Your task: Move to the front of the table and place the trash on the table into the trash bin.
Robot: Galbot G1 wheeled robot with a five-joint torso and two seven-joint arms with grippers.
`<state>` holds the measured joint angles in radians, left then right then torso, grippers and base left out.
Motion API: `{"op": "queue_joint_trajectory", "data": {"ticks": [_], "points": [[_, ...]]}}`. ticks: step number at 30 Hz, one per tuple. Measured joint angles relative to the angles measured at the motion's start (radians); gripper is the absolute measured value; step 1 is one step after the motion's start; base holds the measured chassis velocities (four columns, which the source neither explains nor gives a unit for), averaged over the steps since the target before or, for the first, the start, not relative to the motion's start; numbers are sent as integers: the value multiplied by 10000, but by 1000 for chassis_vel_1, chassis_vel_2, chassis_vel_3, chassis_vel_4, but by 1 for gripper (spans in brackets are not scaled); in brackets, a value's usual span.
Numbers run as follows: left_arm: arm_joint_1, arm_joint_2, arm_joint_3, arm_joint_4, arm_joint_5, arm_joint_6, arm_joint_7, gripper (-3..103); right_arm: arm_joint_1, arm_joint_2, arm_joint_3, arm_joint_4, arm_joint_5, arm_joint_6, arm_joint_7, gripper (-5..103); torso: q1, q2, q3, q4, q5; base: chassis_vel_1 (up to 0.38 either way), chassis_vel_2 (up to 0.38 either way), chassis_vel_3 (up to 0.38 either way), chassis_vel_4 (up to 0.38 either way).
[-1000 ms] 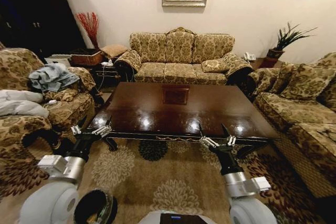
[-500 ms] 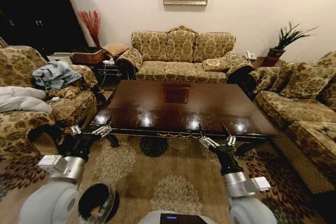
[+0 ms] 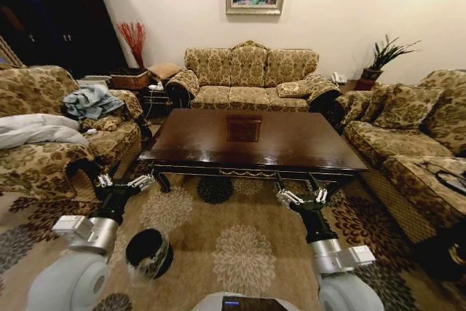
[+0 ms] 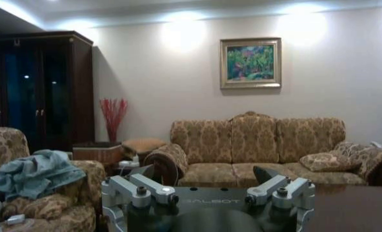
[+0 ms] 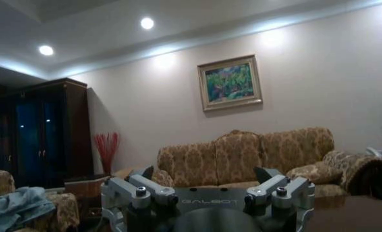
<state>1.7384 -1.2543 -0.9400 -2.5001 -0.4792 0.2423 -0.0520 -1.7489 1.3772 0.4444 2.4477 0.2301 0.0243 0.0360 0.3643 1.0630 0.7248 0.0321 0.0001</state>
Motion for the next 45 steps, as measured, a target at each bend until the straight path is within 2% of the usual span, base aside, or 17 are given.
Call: {"op": "queue_joint_trajectory", "data": {"ticks": [45], "points": [[0,1,0,2,0,0,0,100,4,0,0,0,0,0,0,100,7,-5,3,0,-2,-5,6,4,-6]]}}
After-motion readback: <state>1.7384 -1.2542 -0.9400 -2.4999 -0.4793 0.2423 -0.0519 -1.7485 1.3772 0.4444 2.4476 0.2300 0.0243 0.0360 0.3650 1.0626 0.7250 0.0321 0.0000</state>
